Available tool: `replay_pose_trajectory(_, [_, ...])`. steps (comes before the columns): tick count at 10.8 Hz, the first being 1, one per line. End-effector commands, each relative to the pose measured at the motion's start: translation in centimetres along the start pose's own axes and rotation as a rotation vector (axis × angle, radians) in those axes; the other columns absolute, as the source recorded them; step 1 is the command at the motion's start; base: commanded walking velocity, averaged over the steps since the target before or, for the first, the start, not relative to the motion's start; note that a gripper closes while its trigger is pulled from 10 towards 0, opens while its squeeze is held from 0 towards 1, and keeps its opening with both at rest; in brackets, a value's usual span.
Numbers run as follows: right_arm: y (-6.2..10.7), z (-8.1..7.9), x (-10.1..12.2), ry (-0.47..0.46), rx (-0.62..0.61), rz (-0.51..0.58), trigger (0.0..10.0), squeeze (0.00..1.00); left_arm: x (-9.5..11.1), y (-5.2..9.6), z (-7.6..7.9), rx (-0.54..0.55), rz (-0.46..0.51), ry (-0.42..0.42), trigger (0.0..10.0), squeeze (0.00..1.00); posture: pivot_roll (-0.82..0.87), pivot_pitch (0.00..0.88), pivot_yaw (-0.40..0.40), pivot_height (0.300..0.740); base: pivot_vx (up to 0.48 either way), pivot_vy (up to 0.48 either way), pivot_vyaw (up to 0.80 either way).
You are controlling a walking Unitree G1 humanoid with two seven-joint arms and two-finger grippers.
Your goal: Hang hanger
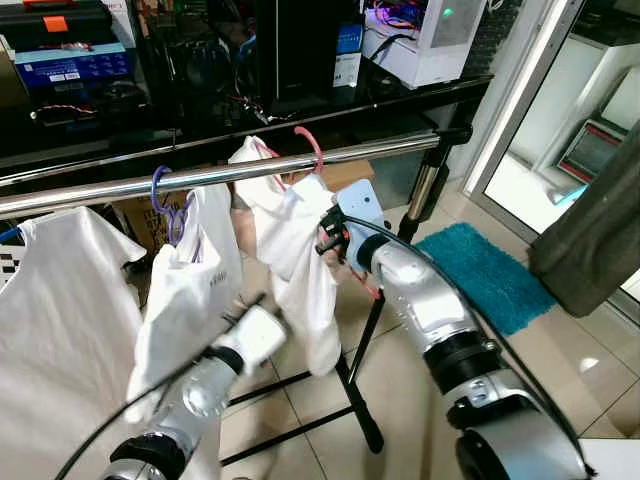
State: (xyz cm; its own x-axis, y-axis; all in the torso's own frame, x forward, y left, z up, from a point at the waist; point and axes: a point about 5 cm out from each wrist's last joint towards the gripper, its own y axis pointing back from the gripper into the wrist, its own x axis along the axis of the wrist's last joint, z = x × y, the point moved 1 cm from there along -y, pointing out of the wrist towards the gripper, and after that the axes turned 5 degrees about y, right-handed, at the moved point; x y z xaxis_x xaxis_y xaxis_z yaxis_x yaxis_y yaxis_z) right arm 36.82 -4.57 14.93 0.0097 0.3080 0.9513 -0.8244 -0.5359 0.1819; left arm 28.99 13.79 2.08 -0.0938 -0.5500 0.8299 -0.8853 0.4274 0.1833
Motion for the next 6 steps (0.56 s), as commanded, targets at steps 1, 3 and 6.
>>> replay_pose_trajectory(1, [0.2,0.1,0.2,0.025,0.01,-0.011,10.0,0.0,0.3,0.0,0.4,-0.038,0.026,-0.048,10.0,0.0,0.16,0.034,-0.053,0.74,0.0,0.0,0.0])
replay_pose_trajectory(3, [0.7,-0.4,-1.4,0.055,0.063,-0.11,10.0,0.0,0.1,0.2,0.1,-0.06,0.023,-0.087,10.0,0.0,0.16,0.035,-0.056,0.74,0.0,0.0,0.0])
replay_pose_trajectory(6, [0.8,-0.7,-1.4,0.047,0.069,-0.138,10.0,0.0,0.4,0.0,0.1,-0.06,0.037,-0.11,10.0,0.0,0.16,0.033,-0.054,0.74,0.0,0.0,0.0])
